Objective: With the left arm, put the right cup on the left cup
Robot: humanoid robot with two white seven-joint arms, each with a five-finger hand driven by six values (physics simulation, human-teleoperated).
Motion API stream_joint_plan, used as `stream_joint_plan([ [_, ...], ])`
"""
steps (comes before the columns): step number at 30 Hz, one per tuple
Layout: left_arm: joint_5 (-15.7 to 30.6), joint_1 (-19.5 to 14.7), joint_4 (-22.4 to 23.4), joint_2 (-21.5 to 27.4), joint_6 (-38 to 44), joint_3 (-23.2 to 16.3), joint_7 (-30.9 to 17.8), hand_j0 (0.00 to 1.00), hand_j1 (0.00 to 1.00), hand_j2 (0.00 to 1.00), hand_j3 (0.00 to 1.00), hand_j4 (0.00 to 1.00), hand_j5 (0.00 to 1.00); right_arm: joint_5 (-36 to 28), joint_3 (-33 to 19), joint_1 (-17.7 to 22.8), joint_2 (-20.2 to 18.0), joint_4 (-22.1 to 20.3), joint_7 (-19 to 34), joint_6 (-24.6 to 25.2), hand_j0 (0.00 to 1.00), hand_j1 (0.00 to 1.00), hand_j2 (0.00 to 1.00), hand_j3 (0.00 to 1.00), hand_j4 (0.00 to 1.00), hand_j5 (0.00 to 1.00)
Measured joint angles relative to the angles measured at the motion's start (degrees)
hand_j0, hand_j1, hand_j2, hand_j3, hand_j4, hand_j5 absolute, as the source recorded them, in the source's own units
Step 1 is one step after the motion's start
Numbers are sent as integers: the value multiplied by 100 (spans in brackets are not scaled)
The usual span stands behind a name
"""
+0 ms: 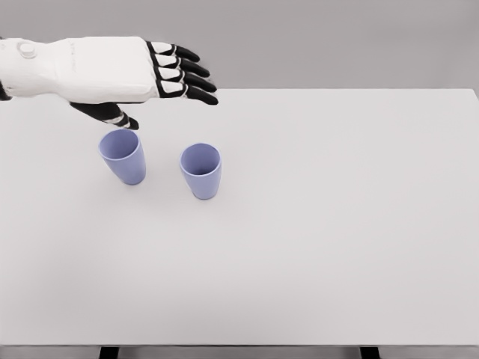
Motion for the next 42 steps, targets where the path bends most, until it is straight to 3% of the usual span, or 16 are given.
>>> stream_joint_plan([
  [4,172,-368,17,-38,-10,-1012,-10,100,100,100,100,100,100,-2,0,0,0,-1,0,2,100,100,100,100,100,100],
  [9,850,-1415,27,-117,-6,-1987,-10,98,98,98,98,98,98,0,0,0,0,0,0,2,100,100,100,100,100,100],
  [13,1125,-1564,179,-322,72,-2584,-11,98,98,98,98,98,98,0,0,0,0,0,0,2,100,100,100,100,100,100],
  [15,1176,-1890,296,-392,178,-2858,-11,98,98,98,98,98,98,0,0,0,0,0,0,1,100,100,100,100,100,100],
  [17,1201,-1969,364,-434,331,-3102,-11,98,98,98,98,98,98,1,0,0,0,0,0,0,100,100,100,100,100,100],
  [24,1095,-1995,463,-574,924,-3427,-11,98,98,98,98,98,98,1,0,0,0,0,0,1,100,100,100,100,100,100],
  [42,296,-1837,813,-839,1291,-3534,-11,96,96,96,96,96,96,0,0,0,0,0,0,1,100,100,100,100,100,100],
])
